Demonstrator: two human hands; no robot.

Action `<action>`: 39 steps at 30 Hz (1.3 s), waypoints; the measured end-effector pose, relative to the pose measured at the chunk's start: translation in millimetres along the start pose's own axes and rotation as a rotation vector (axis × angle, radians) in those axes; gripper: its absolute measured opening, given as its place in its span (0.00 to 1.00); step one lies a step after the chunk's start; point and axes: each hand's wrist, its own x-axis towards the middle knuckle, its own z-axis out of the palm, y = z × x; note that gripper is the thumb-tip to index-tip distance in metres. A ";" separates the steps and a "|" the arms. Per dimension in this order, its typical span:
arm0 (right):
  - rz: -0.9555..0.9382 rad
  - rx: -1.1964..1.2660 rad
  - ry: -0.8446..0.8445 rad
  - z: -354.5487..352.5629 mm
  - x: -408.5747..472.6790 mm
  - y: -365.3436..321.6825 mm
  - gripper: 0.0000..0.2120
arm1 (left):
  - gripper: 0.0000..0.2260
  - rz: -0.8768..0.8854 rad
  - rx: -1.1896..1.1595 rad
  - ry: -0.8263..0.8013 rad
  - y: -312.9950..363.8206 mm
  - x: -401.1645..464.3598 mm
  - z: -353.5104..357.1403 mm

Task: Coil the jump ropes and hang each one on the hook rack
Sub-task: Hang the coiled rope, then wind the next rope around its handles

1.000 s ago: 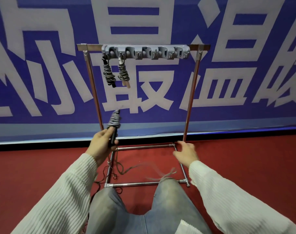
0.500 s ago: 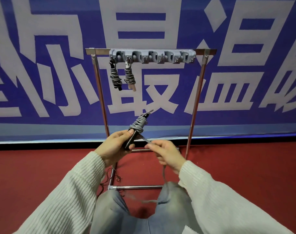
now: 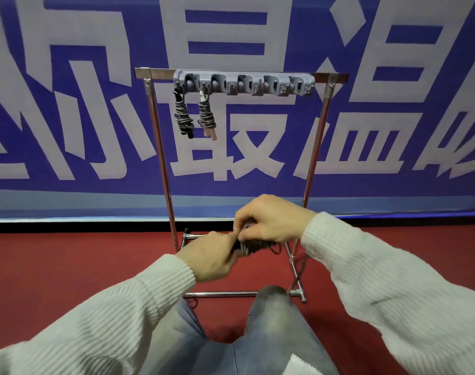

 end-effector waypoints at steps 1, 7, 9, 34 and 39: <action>0.004 0.188 -0.019 -5.0 0.9 3.1 0.02 | 0.11 0.106 0.013 -0.002 6.2 -4.7 -4.4; 0.072 0.848 0.002 31.5 -12.6 21.0 0.04 | 0.07 0.350 -0.331 0.010 10.4 -37.3 -21.6; 0.173 1.096 -0.024 56.0 -22.7 22.3 0.03 | 0.06 0.294 -0.520 0.050 11.8 -49.6 -18.5; 0.312 1.020 0.030 95.9 -36.0 -2.7 0.12 | 0.08 -0.215 -0.939 0.402 5.1 -48.7 -12.0; 0.033 -0.075 0.016 70.6 -47.3 -17.2 0.13 | 0.12 -0.384 -0.123 0.107 -40.6 -32.7 19.5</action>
